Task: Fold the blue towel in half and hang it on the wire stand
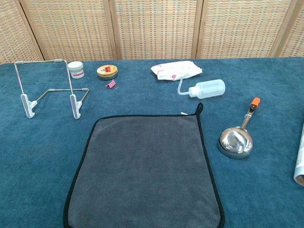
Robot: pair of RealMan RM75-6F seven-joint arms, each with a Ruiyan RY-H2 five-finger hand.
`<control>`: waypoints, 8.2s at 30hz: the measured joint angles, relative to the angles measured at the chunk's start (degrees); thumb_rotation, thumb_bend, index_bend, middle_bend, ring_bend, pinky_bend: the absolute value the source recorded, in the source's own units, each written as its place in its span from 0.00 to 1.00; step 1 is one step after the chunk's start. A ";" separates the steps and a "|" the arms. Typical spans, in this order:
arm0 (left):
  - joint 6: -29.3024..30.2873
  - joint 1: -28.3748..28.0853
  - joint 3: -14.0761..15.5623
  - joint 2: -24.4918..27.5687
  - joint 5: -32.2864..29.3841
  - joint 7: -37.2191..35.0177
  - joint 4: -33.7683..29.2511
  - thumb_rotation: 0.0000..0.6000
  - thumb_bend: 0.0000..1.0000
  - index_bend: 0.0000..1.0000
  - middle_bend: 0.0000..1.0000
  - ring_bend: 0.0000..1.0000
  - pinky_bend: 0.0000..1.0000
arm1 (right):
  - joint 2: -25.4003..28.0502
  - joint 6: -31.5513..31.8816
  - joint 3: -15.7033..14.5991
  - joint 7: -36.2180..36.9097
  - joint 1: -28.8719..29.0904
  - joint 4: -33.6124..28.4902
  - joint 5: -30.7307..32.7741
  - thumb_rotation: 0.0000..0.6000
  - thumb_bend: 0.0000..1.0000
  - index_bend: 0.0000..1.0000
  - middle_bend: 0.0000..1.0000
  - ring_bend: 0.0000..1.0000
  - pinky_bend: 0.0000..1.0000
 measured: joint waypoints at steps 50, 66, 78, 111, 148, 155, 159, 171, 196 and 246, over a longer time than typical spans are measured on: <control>-11.99 -30.06 5.42 -26.45 27.79 -23.55 51.73 1.00 0.26 0.34 0.00 0.00 0.00 | -0.93 -4.71 3.22 -4.00 1.83 -0.27 9.29 1.00 0.00 0.00 0.00 0.00 0.00; -10.29 -35.01 9.96 -34.52 28.76 -27.66 63.60 1.00 0.27 0.36 0.00 0.00 0.00 | -1.14 -6.33 3.80 -3.81 2.50 0.53 11.64 1.00 0.00 0.00 0.00 0.00 0.00; -11.46 -36.49 11.81 -38.06 27.11 -27.98 66.83 1.00 0.29 0.36 0.00 0.00 0.00 | -0.89 -6.76 4.13 -3.08 2.69 0.81 12.65 1.00 0.00 0.00 0.00 0.00 0.00; -10.80 -39.69 13.68 -39.15 24.96 -25.33 65.49 1.00 0.45 0.40 0.00 0.00 0.00 | 0.25 -6.32 3.98 -1.33 2.28 0.37 12.65 1.00 0.00 0.00 0.00 0.00 0.00; -10.13 -44.46 12.23 -39.53 23.84 -21.84 61.63 1.00 0.57 0.58 0.00 0.00 0.00 | 1.14 -7.14 3.95 0.10 2.43 -0.10 13.21 1.00 0.00 0.00 0.00 0.00 0.00; -11.11 -47.33 11.01 -41.75 23.67 -22.45 61.83 1.00 0.57 0.59 0.00 0.00 0.00 | 1.35 -7.50 4.22 0.77 2.47 0.12 13.97 1.00 0.00 0.00 0.00 0.00 0.00; -11.66 -49.13 10.90 -43.42 24.17 -22.53 63.34 1.00 0.57 0.59 0.00 0.00 0.00 | 1.41 -7.85 4.39 0.95 2.57 0.27 14.49 1.00 0.00 0.00 0.00 0.00 0.00; -15.38 -53.33 9.11 -48.92 22.69 -24.76 67.74 1.00 0.56 0.59 0.00 0.00 0.00 | 1.32 -9.37 5.01 1.27 3.02 1.18 16.79 1.00 0.00 0.00 0.00 0.00 0.00; -22.75 -59.50 7.65 -58.50 19.13 -28.19 75.93 1.00 0.52 0.57 0.00 0.00 0.00 | 1.37 -10.80 5.68 2.16 3.40 2.42 18.98 1.00 0.00 0.00 0.00 0.00 0.00; -22.17 -56.06 12.35 -27.48 19.29 -21.29 26.51 1.00 0.35 0.36 0.00 0.00 0.00 | 1.88 -8.91 4.74 1.67 2.65 0.43 16.62 1.00 0.00 0.00 0.00 0.00 0.00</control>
